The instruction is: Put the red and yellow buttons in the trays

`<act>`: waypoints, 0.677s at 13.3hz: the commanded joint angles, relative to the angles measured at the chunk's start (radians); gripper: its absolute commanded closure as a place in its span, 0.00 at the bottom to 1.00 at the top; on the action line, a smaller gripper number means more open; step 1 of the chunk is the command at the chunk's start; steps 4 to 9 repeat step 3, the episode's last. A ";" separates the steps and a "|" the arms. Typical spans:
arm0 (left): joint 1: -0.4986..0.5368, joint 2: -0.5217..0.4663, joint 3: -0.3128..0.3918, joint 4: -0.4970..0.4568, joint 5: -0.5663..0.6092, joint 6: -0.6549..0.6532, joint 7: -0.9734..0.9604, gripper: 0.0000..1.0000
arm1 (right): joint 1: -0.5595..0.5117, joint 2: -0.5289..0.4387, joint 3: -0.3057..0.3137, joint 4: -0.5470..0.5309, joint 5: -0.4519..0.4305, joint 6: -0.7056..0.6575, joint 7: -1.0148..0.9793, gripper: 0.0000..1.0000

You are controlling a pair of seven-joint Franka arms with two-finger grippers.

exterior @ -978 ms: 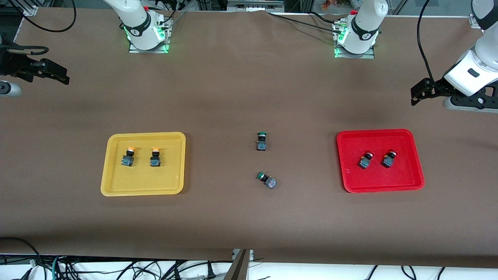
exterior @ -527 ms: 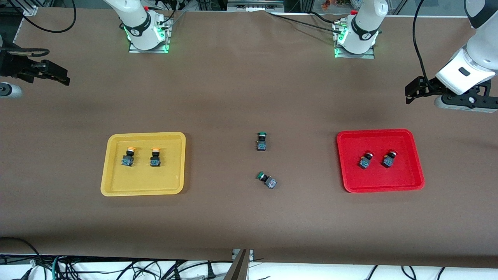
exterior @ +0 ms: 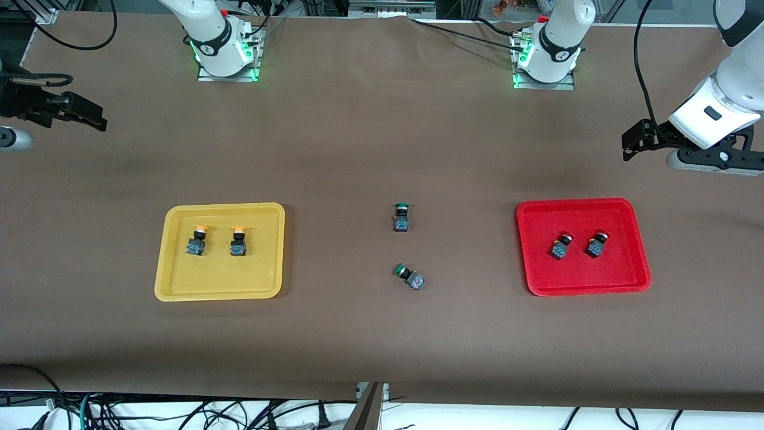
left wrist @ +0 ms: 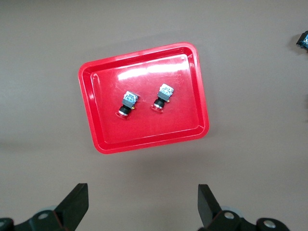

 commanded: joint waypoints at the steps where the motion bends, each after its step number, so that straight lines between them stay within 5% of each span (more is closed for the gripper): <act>1: -0.004 0.022 0.002 0.046 0.026 -0.030 -0.008 0.00 | -0.017 0.001 0.012 0.016 0.018 -0.009 -0.014 0.00; 9: -0.004 0.025 0.002 0.048 0.024 -0.050 -0.010 0.00 | -0.019 0.001 0.012 0.016 0.018 -0.009 -0.014 0.00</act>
